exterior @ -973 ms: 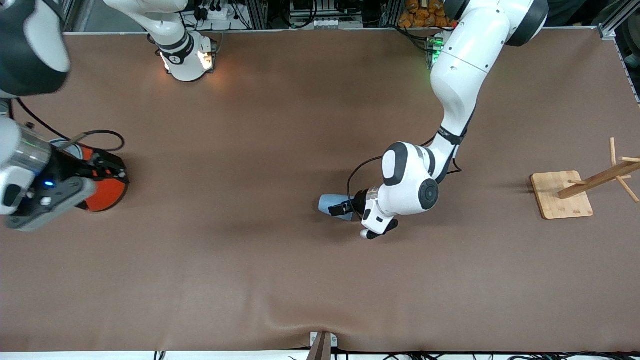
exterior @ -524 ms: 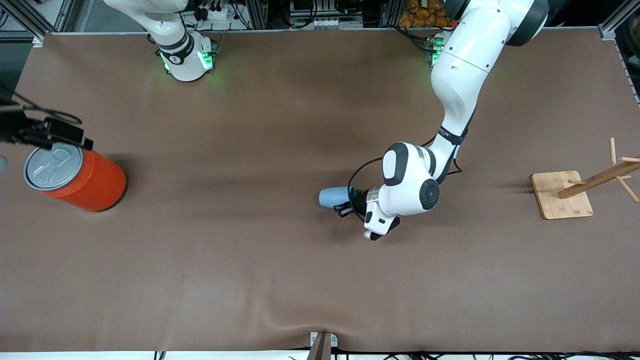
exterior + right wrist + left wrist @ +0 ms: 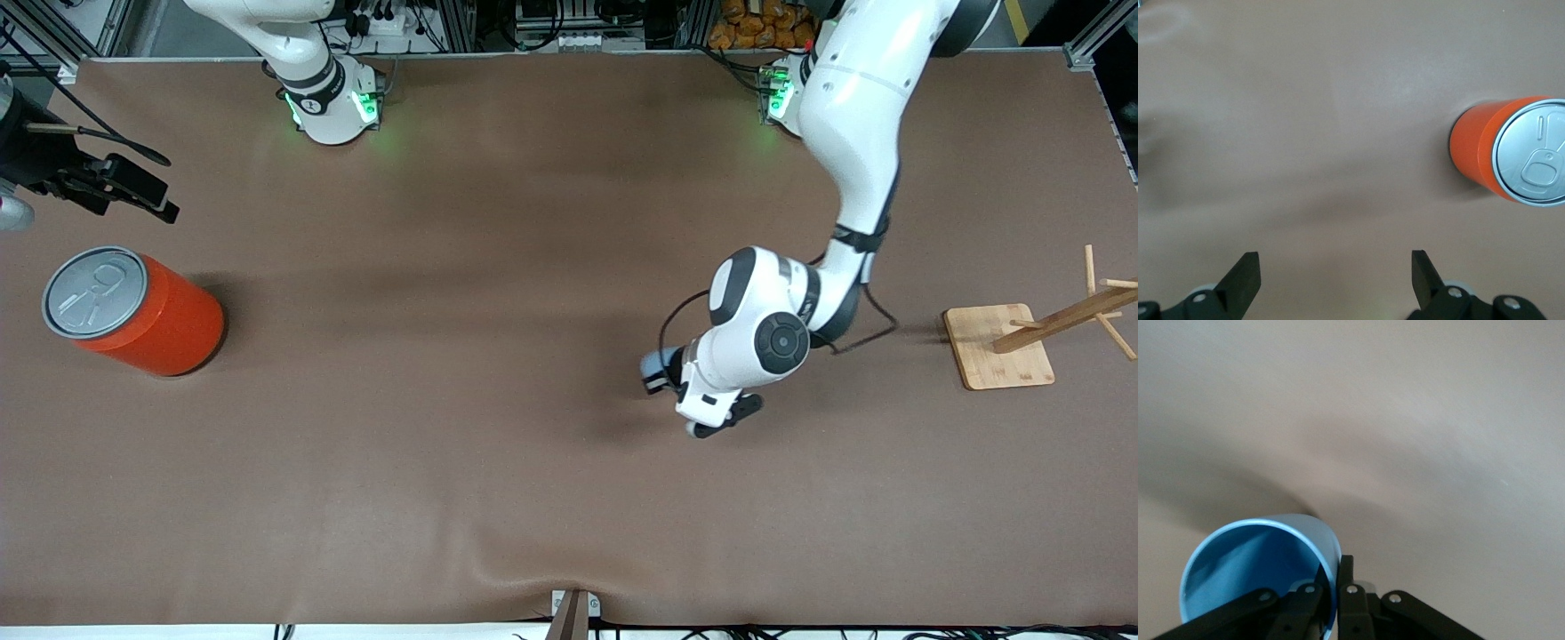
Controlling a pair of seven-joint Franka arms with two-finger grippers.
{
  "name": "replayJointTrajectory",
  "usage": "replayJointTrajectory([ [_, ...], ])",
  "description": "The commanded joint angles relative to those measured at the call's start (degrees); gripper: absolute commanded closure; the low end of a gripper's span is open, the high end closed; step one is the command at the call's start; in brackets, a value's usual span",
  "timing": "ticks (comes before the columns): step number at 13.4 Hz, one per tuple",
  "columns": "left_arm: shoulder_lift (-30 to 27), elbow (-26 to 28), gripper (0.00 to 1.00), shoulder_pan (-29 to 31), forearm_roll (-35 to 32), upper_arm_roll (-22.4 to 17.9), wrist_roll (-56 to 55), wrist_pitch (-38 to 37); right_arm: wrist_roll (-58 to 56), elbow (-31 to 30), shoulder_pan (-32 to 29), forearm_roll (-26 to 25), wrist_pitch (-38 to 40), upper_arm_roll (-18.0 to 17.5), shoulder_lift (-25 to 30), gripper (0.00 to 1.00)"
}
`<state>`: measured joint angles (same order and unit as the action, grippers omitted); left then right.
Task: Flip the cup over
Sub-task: 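Turn the cup opening-up with the left gripper and lower it onto the table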
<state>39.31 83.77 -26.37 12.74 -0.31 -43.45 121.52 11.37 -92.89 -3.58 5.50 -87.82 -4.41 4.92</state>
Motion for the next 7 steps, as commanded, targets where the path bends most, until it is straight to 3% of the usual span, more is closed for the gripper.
replayJointTrajectory([
  [1, -4.5, 0.69, 1.0, 4.02, -6.5, -0.57, -1.73, -3.04, 0.76, 5.06, -0.46, -1.63, 1.5, 0.02, -2.19, 0.0],
  [2, -4.51, 0.43, 1.0, 5.87, -7.81, -0.74, -1.38, -2.61, 0.76, 7.61, -0.29, -4.33, 3.78, 0.02, -2.72, 0.0],
  [4, -4.68, 0.34, 1.0, 7.99, -14.64, -1.01, -2.07, -1.03, 0.76, 8.87, -0.72, -3.67, 5.2, 0.28, -3.08, 0.0],
  [7, -3.72, 1.65, 1.0, 8.09, -16.79, -1.01, -2.52, -0.15, -4.66, 8.87, -0.38, -2.52, 5.12, 1.34, -3.08, 0.0],
])
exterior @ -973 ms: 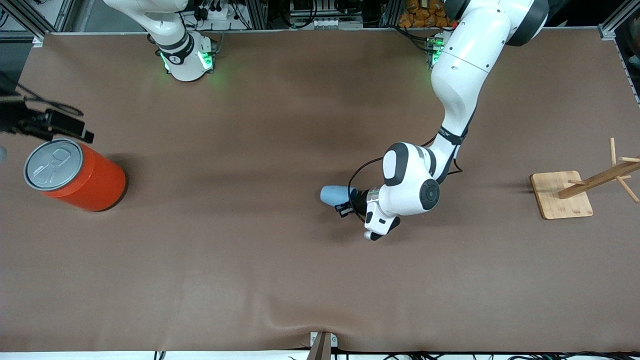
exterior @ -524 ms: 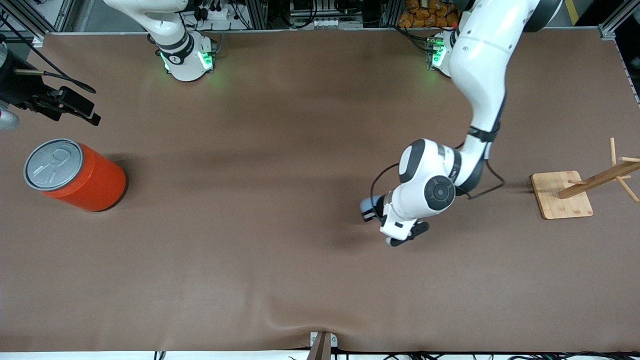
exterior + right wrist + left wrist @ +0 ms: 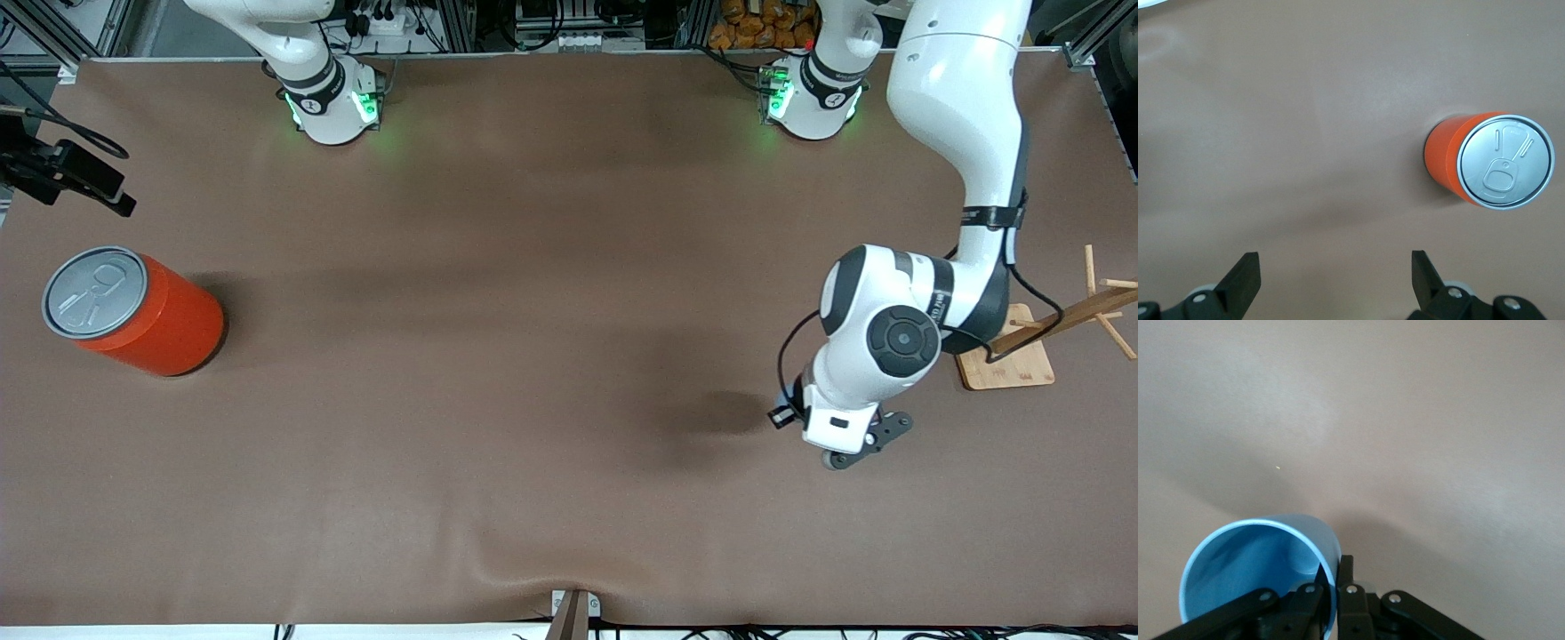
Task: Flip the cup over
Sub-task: 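Turn the cup opening-up with the left gripper and lower it onto the table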
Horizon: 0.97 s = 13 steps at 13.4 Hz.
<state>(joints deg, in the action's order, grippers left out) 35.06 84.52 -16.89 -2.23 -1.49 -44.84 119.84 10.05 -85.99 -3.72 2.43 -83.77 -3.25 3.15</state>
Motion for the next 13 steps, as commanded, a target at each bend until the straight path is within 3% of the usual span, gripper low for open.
replayJointTrajectory([
  [1, 1.05, 0.91, 1.0, -2.08, -1.81, 0.26, -2.17, 2.32, -5.46, 1.88, -0.32, 0.55, 1.07, 0.26, -1.3, 0.0],
  [3, 2.46, 1.17, 1.0, -5.24, -1.9, 0.26, -5.95, 3.56, -5.65, 1.88, -0.24, 0.55, 1.33, 0.7, -1.22, 0.0],
  [5, 2.73, 4.93, 1.0, -8.14, -2.6, 0.26, -6.23, 3.56, -5.74, 1.88, -0.24, 0.55, 1.77, 0.88, -1.22, 0.0],
  [8, 2.47, 6.45, 1.0, -8.25, -3.31, 0.35, -6.23, 3.56, -5.74, 1.88, 0.03, 0.73, 2.03, 1.05, -1.22, 0.0],
  [9, 1.68, 6.36, 0.73, -7.63, -3.13, 0.53, -6.4, 3.47, -5.74, 1.88, 0.03, 0.82, 2.03, 1.05, -1.22, 0.0],
  [10, 1.15, 6.36, 0.01, -7.11, -2.61, 0.53, -5.88, 3.38, -5.74, 1.88, 0.03, 0.82, 2.03, 1.05, -1.22, 0.0],
  [13, -2.53, 6.19, 0.0, -6.75, -2.87, 0.35, -4.65, 2.42, -6.27, 1.88, 0.11, 0.64, 2.12, 0.97, -1.04, 0.0],
])
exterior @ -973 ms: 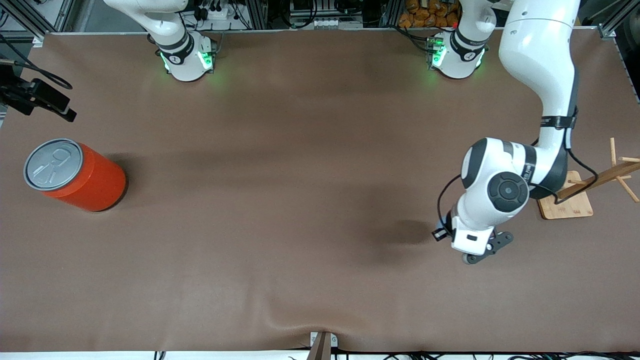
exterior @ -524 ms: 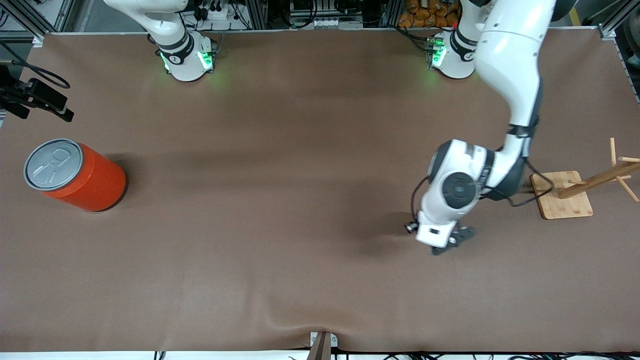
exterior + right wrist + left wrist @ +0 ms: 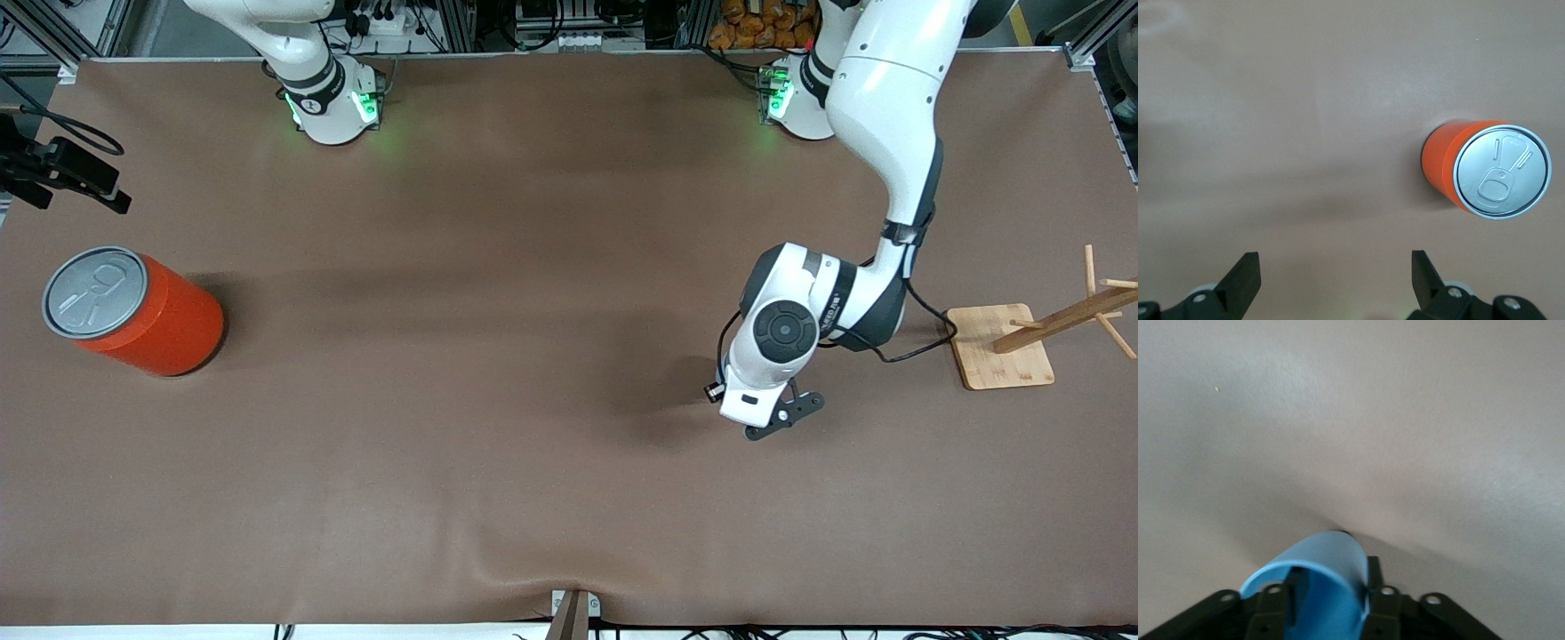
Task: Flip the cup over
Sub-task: 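Turn the cup opening-up with the left gripper and lower it onto the table, then open the left gripper to release the upright cup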
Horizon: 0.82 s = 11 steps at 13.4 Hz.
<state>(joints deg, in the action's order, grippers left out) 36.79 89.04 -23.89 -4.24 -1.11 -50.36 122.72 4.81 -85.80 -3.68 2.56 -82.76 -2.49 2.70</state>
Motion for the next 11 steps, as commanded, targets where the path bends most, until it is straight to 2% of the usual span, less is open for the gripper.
replayJointTrajectory([
  [1, -6.01, 1.57, 0.0, 1.29, -0.95, -0.03, 3.06, -1.68, -2.08, 1.69, 0.17, 0.43, 1.11, 0.2, -0.59, 0.0],
  [6, -15.76, 1.75, 0.0, 5.42, -1.04, 0.06, 14.57, -12.57, -5.94, 1.69, 1.05, -0.01, 1.28, 0.29, -0.41, 0.0],
  [11, -26.92, 2.18, 0.0, 13.59, -0.86, 0.32, 30.47, -21.54, -6.04, 1.6, 0.96, 0.34, 1.9, 0.29, -0.32, 0.0],
])
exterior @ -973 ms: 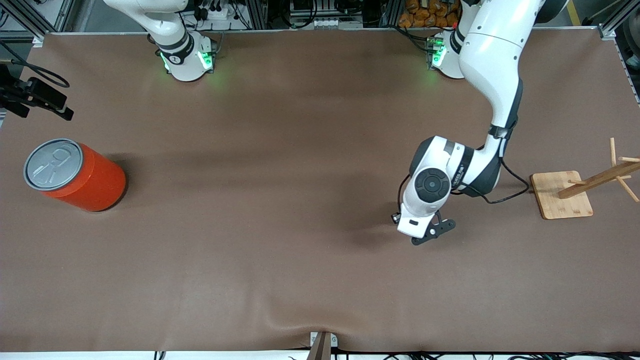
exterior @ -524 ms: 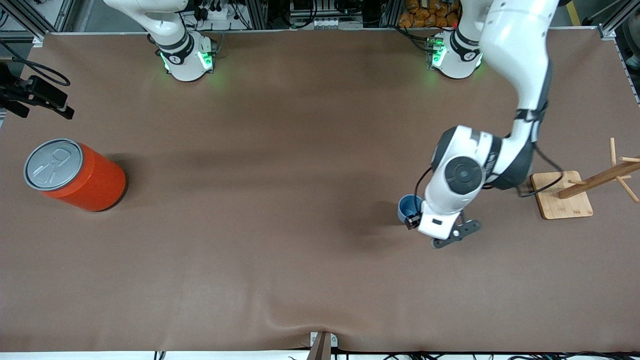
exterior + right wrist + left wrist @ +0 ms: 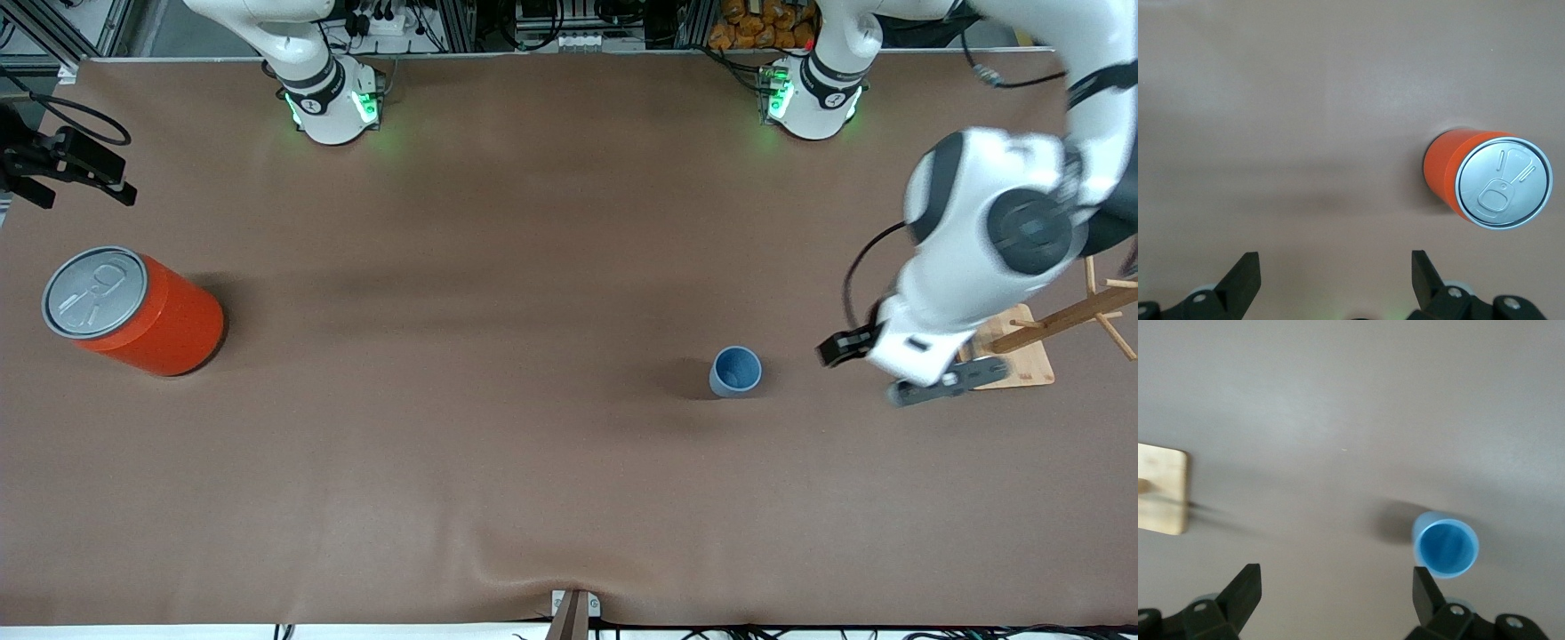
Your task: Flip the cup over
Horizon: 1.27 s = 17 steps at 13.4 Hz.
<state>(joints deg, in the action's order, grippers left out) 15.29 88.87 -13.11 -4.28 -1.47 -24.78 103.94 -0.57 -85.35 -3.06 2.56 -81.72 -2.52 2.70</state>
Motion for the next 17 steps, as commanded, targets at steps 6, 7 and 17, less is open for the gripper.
replayJointTrajectory([
  [6, -13.08, 5.59, 0.0, 6.34, -0.9, 1.21, 15.72, -9.28, -0.57, 1.15, 0.08, 0.6, 0.68, 0.32, -0.59, 0.0],
  [7, -14.92, 7.26, 0.0, 7.04, -0.9, 2.52, 16.94, -9.28, -0.57, 1.15, 0.08, 0.6, 0.68, 0.32, -0.59, 0.0],
  [17, -19.51, 4.83, 0.0, 11.35, -0.11, 7.63, 26.36, -16.75, -0.57, 1.15, -0.1, 0.6, 0.77, 0.32, -0.67, 0.0],
])
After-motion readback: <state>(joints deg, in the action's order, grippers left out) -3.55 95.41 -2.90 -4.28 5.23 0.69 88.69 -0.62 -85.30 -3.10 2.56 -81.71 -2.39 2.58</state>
